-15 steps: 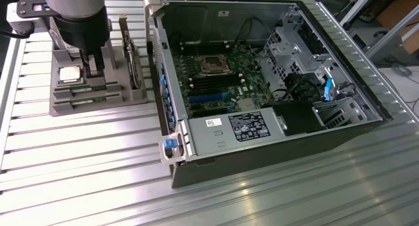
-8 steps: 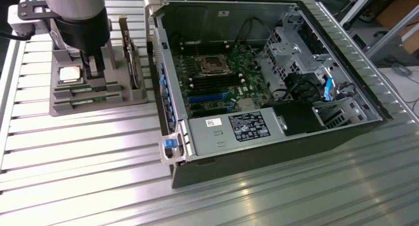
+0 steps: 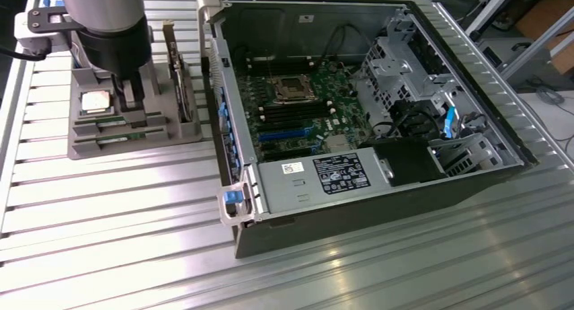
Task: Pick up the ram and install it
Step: 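Pick up the ram and move it above insertion slot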
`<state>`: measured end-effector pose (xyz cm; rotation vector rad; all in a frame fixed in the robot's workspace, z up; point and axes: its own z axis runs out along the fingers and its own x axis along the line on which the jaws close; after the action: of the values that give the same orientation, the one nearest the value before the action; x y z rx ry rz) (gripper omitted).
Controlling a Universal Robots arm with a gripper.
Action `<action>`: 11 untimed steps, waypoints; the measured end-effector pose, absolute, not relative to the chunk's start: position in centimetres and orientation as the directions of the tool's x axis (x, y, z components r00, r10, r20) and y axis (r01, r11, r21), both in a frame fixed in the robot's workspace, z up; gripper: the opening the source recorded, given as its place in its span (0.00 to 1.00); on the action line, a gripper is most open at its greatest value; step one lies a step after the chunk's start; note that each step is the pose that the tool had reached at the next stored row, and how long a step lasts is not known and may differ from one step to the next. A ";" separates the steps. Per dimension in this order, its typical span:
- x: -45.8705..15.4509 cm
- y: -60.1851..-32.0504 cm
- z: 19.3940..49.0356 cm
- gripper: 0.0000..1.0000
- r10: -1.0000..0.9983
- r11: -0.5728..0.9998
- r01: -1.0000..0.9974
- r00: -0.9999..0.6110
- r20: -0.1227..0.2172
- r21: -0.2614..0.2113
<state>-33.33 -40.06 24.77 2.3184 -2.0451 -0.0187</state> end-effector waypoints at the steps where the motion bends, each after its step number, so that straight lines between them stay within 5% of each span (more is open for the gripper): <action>1: -33.3 -40.1 24.7 0.42 -0.992 -0.125 -0.991 0.126 0.024 0.046; 11: -33.3 -40.1 23.9 0.42 -0.991 -0.127 -0.991 0.128 0.025 0.046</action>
<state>-33.33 -40.06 23.94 2.3208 -2.0414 -0.0179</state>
